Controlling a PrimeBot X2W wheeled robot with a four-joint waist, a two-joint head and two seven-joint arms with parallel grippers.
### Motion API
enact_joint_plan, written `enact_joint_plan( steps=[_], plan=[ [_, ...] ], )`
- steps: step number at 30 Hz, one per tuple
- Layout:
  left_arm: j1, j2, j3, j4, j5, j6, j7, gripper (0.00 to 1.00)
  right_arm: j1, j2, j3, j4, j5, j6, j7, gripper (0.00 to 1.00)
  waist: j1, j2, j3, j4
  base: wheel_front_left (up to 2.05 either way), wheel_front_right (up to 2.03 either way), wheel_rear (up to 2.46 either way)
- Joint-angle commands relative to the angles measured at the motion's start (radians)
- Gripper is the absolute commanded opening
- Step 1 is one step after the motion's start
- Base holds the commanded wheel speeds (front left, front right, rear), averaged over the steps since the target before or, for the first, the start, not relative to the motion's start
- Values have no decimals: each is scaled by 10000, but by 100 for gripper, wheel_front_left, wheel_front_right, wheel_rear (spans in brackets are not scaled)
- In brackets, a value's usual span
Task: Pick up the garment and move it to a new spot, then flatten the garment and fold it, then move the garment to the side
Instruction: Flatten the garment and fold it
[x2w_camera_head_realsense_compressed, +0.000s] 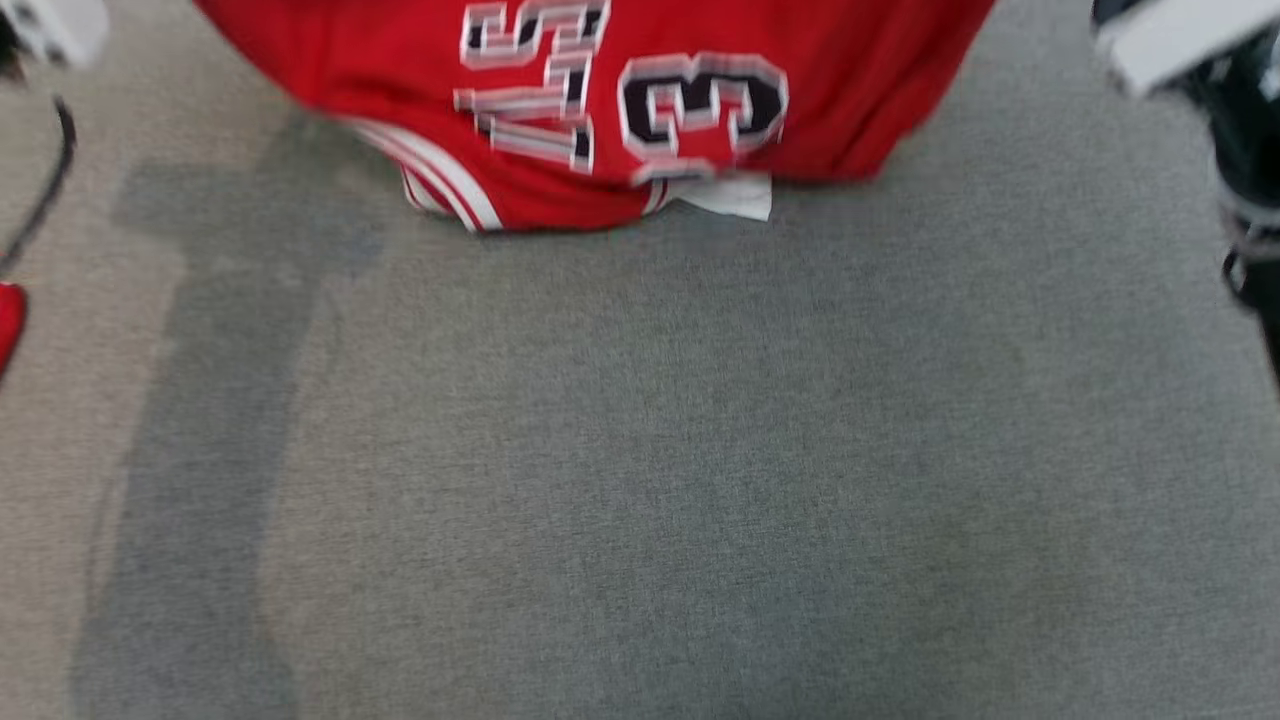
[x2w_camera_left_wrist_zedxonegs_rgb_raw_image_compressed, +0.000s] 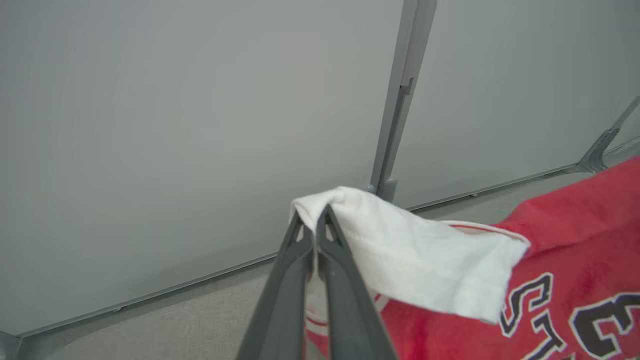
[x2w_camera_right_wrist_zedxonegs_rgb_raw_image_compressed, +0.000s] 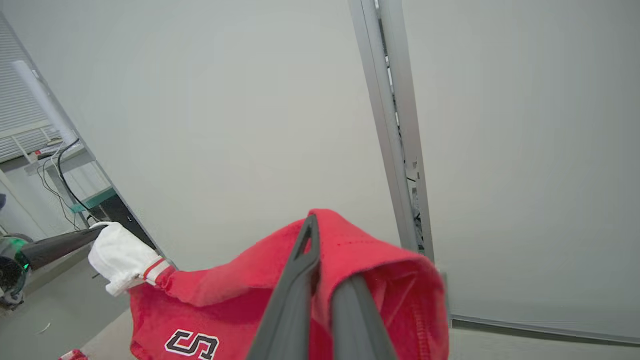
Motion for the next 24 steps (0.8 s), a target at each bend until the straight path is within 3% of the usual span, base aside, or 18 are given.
enact_joint_plan(
  steps=[1,6,15,19,24],
  plan=[
    [-1126,-88,81,862,-4,-250,-115,0,-1024,-121,350,547,-95,2,-402,0,0,0,859,-127,0,0,0],
    [-3584,-676,65,2833,145,-607,-795,0,-3397,-274,790,1964,98,2,-1340,0,0,0,1424,-39,0,0,0],
    [-6524,-1478,51,5261,311,-772,-2133,0,-6109,-604,1002,3552,428,2,-2858,0,0,0,1717,200,0,0,0],
    [-7293,-1878,45,6025,171,-878,-2771,0,-6711,-713,1361,4138,664,0,-3111,0,0,0,1594,324,0,0,0],
    [-7321,-2065,-415,6671,0,-944,-2711,0,-6452,-813,2146,4544,1273,2,-2709,0,0,0,1347,416,0,0,0]
  ],
)
